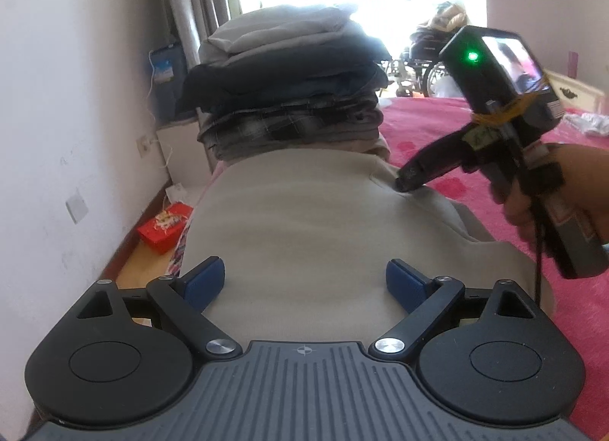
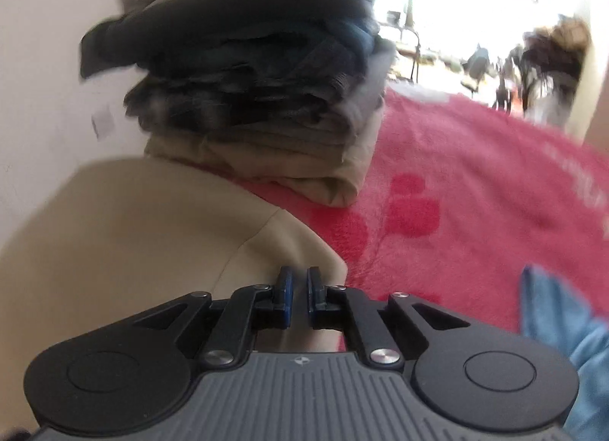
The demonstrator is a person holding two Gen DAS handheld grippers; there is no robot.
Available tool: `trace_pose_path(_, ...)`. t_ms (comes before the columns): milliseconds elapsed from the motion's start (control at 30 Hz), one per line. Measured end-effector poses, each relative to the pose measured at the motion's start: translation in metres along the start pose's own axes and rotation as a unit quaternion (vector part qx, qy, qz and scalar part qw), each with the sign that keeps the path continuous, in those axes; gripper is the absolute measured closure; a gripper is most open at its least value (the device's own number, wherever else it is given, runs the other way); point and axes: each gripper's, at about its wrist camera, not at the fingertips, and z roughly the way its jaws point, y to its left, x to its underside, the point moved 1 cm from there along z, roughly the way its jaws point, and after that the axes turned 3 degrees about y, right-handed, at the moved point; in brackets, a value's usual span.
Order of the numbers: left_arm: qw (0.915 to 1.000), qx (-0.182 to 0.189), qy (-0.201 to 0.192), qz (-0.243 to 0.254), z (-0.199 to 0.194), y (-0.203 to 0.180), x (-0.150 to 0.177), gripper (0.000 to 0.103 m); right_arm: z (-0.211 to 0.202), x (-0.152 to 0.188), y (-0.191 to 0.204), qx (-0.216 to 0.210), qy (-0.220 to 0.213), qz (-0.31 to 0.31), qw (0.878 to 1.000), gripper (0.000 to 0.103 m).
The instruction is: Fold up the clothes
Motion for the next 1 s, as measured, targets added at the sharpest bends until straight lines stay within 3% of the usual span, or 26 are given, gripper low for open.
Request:
trace_pose_path(133, 1.0000, 0.000, 0.004, 0.000, 0.001, 0.001, -0.001, 0.010, -0.048, 0.012, -0.009, -0.009, -0.025, 0.022, 0.999, 0.093)
trace_pose_path(233, 1.0000, -0.001, 0.010, 0.001, 0.004, 0.000, -0.003, 0.010, -0.094, 0.034, -0.007, -0.047, -0.033, 0.020, 0.998, 0.092)
trace_pose_path(333, 0.9999, -0.004, 0.015, 0.001, 0.005, -0.001, -0.004, 0.010, -0.114, 0.060, 0.006, -0.086, -0.017, 0.003, 0.996, 0.092)
trace_pose_path(433, 0.9997, -0.007, 0.022, 0.008, 0.004, -0.004, -0.005, 0.010, -0.095, 0.090, 0.019, -0.068, 0.025, -0.027, 0.997, 0.094)
trace_pose_path(533, 0.9992, -0.023, 0.020, 0.026, 0.001, -0.010, -0.004, 0.010, -0.087, 0.091, 0.015, -0.056, 0.030, -0.001, 0.998, 0.096)
trace_pose_path(700, 0.9993, -0.013, 0.035, 0.001, 0.003, -0.001, -0.005, 0.009, -0.128, 0.087, 0.013, -0.078, -0.012, 0.014, 0.997, 0.093)
trace_pose_path(867, 0.9989, -0.021, 0.040, 0.015, 0.003, -0.009, -0.005, 0.009, -0.107, 0.114, 0.020, -0.079, 0.011, 0.015, 0.997, 0.093)
trace_pose_path(1000, 0.9986, -0.021, 0.048, 0.005, 0.003, -0.007, -0.007, 0.009, -0.105, 0.110, 0.022, -0.072, 0.019, 0.032, 0.997, 0.093)
